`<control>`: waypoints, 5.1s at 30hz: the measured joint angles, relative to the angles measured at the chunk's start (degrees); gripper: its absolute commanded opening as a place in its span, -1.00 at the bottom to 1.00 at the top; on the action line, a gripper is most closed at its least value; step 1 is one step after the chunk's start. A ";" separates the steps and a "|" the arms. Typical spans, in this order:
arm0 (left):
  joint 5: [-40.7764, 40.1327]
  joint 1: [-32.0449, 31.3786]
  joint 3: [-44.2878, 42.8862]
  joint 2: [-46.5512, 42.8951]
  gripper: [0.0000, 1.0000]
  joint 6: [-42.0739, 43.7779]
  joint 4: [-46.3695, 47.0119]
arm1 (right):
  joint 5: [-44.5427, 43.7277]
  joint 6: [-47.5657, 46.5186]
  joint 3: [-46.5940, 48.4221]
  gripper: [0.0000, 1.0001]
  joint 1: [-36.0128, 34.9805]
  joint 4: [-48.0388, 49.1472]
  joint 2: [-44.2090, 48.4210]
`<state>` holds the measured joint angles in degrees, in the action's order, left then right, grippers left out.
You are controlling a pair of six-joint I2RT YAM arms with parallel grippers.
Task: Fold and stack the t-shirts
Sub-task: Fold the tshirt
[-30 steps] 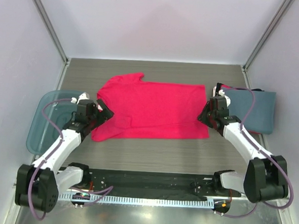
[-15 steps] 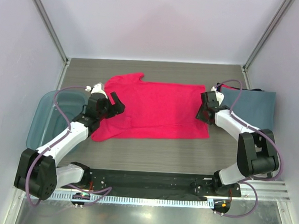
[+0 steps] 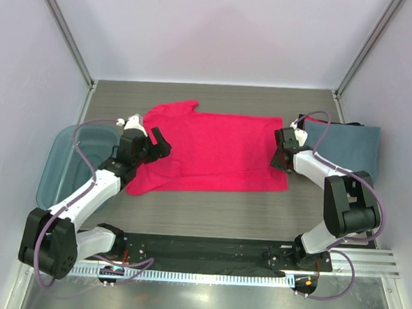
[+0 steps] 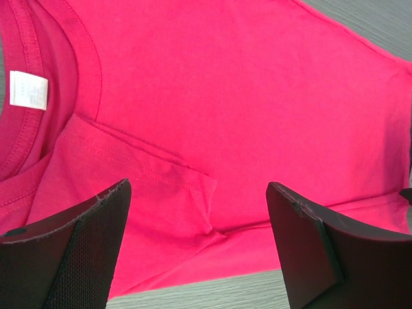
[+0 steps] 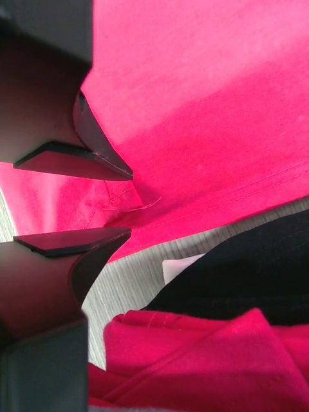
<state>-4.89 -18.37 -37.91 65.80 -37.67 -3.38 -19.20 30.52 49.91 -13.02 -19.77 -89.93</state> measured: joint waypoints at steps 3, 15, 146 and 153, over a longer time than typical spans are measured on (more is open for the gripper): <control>-0.11 0.00 0.31 -0.17 0.73 0.44 0.13 | 0.00 0.07 -0.48 -0.38 0.00 0.33 0.00; -0.72 -0.02 1.03 -0.37 0.74 0.72 0.13 | -1.33 0.24 -1.20 -0.98 -0.02 0.87 2.01; -7.76 6.75 -21.22 30.62 -1.00 9.75 -0.70 | 23.93 11.61 25.09 -0.97 -31.50 25.33 -23.65; -7.19 6.75 -23.87 36.79 -0.95 11.41 0.37 | 21.70 11.58 26.56 -0.80 -31.08 25.07 -26.49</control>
<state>-12.08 -11.62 -61.78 102.59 -26.26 -3.01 2.50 42.11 76.47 -44.10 5.30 -116.42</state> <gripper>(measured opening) 0.010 0.069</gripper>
